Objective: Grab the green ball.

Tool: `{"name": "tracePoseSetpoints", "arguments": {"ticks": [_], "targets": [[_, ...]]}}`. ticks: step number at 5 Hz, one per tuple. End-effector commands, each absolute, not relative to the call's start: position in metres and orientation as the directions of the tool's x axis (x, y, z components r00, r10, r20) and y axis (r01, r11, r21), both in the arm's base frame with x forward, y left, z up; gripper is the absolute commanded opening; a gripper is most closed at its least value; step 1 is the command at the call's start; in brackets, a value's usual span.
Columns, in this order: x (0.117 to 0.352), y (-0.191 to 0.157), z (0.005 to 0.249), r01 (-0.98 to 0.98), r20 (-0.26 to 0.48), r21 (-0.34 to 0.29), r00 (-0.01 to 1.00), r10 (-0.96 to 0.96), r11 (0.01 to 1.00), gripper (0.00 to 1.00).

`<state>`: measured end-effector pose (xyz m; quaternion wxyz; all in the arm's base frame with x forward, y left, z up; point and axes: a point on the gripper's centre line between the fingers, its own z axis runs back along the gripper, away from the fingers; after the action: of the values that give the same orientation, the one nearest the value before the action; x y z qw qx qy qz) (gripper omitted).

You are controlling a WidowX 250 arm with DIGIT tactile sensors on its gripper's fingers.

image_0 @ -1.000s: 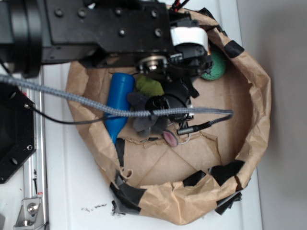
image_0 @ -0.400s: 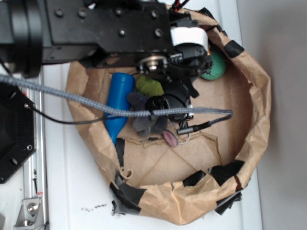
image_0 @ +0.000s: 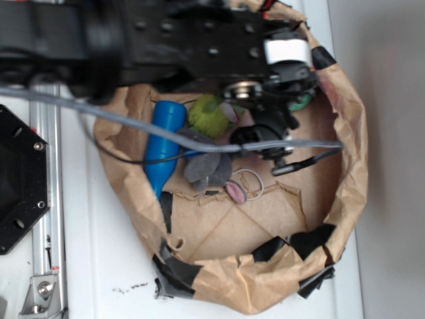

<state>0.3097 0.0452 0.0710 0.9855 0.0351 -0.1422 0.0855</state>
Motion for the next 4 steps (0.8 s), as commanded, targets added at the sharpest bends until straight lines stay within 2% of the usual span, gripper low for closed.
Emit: {"name": "tracePoseSetpoints", "arguments": {"ticks": [1,3,4], "targets": [[0.331,0.041,0.066,-0.184,0.317,0.068,0.936,0.153,0.981,1.0],[0.329,0.034,0.061,-0.171,0.324,0.085,0.936,0.135,0.982,1.0],[0.332,0.029,0.052,-0.106,0.349,0.173,0.936,0.04,0.979,1.0]]}}
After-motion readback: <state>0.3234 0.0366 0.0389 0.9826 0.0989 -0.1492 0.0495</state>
